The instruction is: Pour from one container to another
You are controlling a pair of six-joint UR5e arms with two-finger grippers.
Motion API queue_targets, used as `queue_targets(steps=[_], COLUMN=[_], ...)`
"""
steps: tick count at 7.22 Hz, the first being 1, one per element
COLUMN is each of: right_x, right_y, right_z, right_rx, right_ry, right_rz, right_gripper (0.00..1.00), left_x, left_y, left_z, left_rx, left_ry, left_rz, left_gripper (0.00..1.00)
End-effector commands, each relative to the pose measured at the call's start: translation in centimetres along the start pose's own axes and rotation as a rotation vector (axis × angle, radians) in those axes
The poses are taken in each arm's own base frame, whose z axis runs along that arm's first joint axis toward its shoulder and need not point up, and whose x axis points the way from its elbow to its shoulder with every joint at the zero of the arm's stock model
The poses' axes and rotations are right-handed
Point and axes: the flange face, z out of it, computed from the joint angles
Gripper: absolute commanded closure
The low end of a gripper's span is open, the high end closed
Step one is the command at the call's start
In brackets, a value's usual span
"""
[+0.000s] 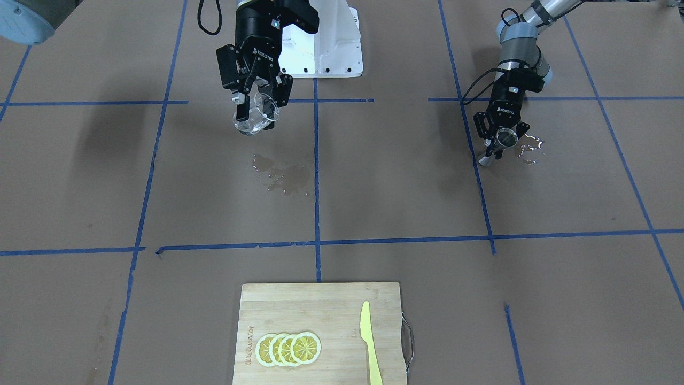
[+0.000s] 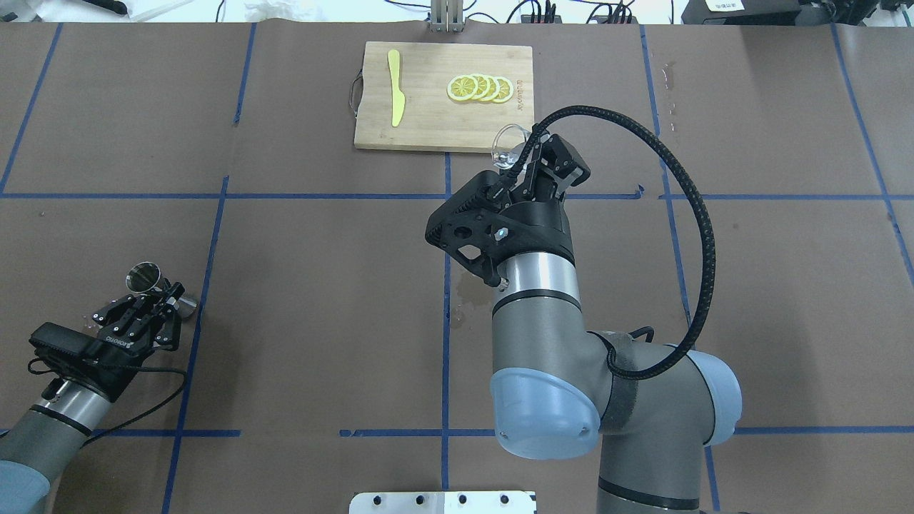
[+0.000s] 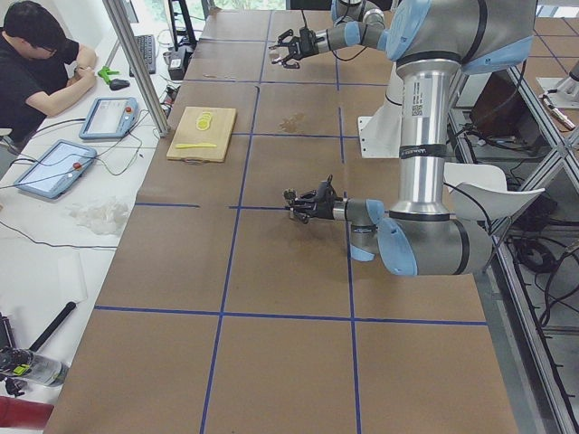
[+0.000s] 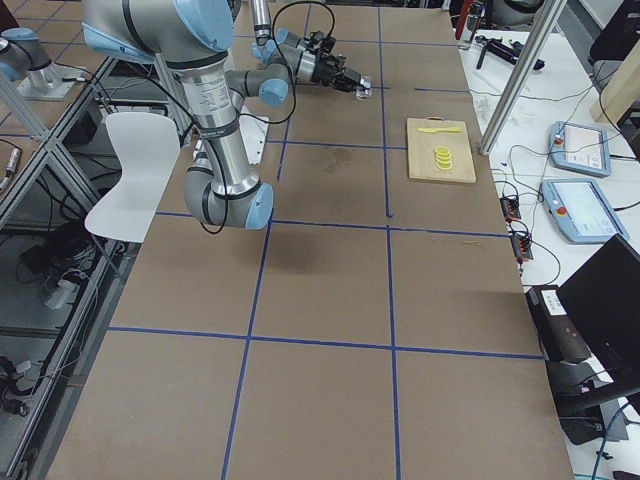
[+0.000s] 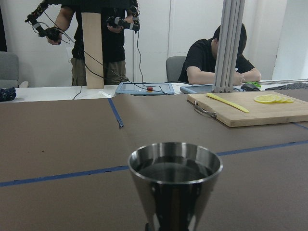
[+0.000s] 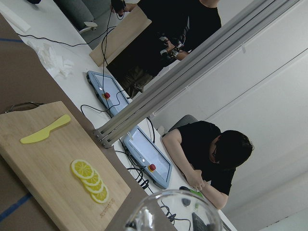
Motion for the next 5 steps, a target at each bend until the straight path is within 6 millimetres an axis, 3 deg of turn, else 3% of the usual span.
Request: queue_targets(steps=[1, 2, 3, 5], right_x=[0.01, 0.07, 0.14, 0.12], right_y=[0.49, 0.46, 0.45, 0.43], right_z=[0.07, 0.04, 0.1, 0.0], right_rx=[-0.003, -0.002, -0.003, -0.002], right_ry=[0.001, 0.001, 0.002, -0.001], right_rz=[-0.007, -0.005, -0.005, -0.004], right_gripper=[1.0, 1.0, 1.0, 1.0], left_x=[0.09, 0.09, 0.09, 0.07], left_y=[0.05, 0.05, 0.05, 0.02], left_z=[0.0, 0.0, 0.0, -0.01], left_rx=[-0.001, -0.001, -0.001, 0.001], left_ry=[0.001, 0.001, 0.001, 0.001], left_rz=[-0.001, -0.001, -0.001, -0.002], left_gripper=[0.83, 0.8, 0.67, 0.6])
